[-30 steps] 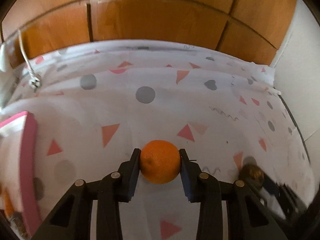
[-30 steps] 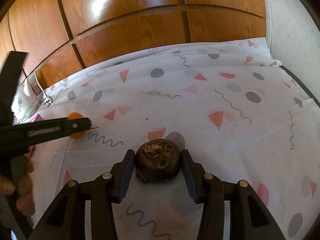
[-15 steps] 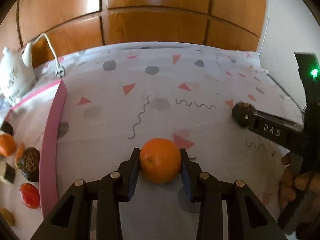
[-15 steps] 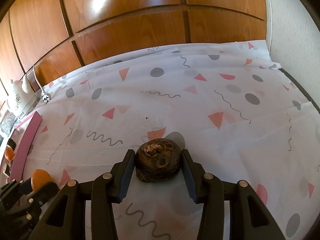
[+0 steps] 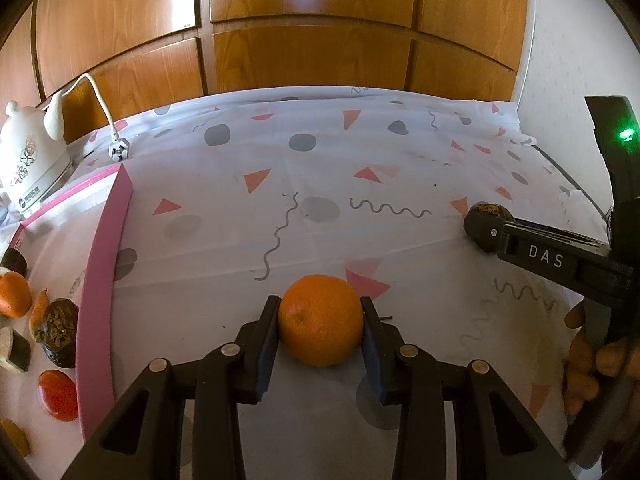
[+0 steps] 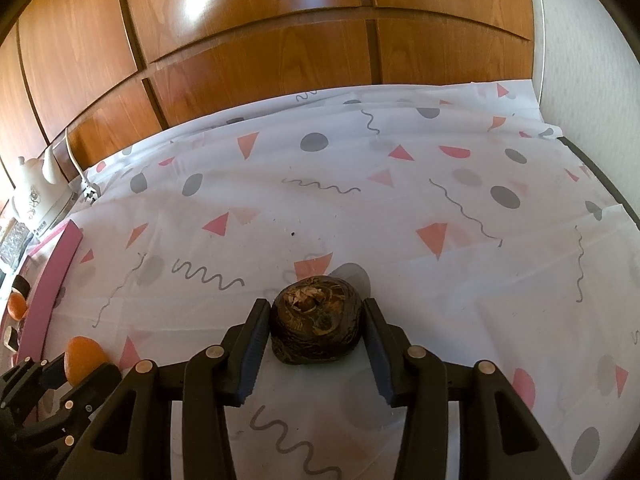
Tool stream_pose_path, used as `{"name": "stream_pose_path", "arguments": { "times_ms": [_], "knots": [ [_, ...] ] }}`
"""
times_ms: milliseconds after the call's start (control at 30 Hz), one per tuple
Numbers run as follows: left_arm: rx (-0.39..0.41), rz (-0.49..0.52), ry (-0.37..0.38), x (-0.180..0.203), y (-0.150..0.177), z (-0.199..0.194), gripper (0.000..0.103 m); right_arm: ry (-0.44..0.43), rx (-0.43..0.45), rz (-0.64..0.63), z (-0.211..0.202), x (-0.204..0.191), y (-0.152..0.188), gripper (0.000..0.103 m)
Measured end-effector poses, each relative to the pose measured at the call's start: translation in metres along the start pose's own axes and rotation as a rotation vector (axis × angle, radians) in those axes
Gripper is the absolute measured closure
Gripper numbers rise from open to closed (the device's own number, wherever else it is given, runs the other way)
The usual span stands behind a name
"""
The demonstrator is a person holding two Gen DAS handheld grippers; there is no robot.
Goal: Organize fruits
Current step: 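Grasp the second orange with the left tool while the right tool holds the taro, then carry the orange into the pink tray and open the left tool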
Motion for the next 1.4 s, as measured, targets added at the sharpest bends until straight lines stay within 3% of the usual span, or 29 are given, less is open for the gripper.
{"name": "stream_pose_path", "arguments": {
  "times_ms": [400, 933, 1200, 1400],
  "knots": [
    [-0.027, -0.051, 0.021, -0.009, 0.000, -0.017, 0.066, 0.011, -0.004, -0.008, 0.001, 0.000, 0.000, 0.056],
    [0.018, -0.146, 0.026, -0.043, -0.006, -0.075, 0.066, 0.049, -0.007, -0.040, 0.001, -0.004, 0.001, 0.056],
    [0.039, -0.196, -0.026, -0.082, -0.005, -0.096, 0.066, 0.064, -0.010, -0.051, 0.002, -0.005, 0.002, 0.056],
    [0.039, -0.306, -0.124, -0.149, 0.012, -0.107, 0.066, 0.068, -0.011, -0.056, 0.002, -0.005, 0.002, 0.056]
  ]
}}
Point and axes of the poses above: each gripper's, at about its wrist camera, not at the fingertips, and z roughly the way its jaws point, x to its right, y to its underside, the point moved 8 cm from there along z, roughly the way its jaws point, and after that the axes turned 1 degree about x, right-handed, at the moved point
